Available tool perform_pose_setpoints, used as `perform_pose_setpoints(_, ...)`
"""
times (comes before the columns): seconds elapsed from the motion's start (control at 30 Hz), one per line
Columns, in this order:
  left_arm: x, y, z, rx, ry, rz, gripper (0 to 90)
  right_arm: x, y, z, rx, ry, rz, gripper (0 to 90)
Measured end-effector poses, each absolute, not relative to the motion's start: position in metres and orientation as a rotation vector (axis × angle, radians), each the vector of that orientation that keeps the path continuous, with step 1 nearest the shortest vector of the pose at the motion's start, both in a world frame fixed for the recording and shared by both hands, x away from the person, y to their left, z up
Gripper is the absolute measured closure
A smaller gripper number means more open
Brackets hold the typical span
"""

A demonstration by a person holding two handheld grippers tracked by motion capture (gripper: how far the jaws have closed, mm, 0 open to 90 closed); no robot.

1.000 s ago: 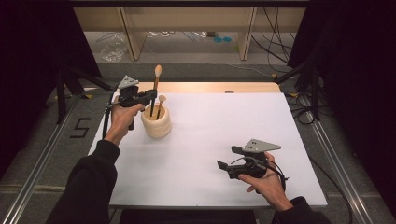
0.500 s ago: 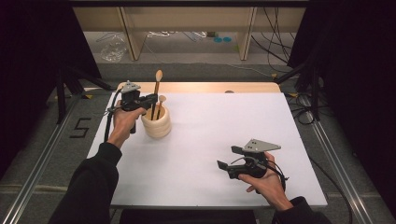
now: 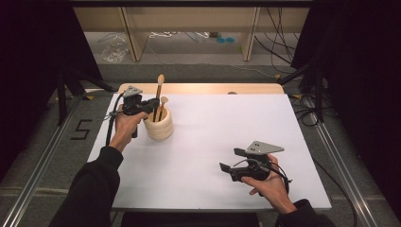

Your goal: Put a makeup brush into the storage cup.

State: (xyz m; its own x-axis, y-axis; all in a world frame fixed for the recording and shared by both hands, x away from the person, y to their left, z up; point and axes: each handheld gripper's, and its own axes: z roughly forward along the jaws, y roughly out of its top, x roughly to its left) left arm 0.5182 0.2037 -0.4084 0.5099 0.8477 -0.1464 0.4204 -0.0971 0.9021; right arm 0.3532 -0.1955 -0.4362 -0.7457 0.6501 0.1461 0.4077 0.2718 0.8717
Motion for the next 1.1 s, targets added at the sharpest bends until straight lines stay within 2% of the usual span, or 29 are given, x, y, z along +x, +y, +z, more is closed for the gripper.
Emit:
perform_pose_setpoints(0.73,0.515,0.203,-0.421,1.768,1.106,0.480,78.0,0.353,-0.196,-0.435,0.987,2.316,1.440,20.5)
perform_pose_setpoints(0.8,0.514,0.204,-0.419,1.766,1.104,0.478,75.7,0.353,-0.196,-0.435,0.985,2.318,1.441,20.5)
perform_pose_setpoints(0.9,0.513,0.205,-0.416,1.764,1.110,0.489,66.3,0.353,-0.196,-0.436,0.989,2.319,1.439,20.5)
perform_pose_setpoints(1.1,0.508,0.207,-0.410,1.758,1.093,0.492,59.9,0.353,-0.196,-0.435,0.991,2.313,1.439,20.4)
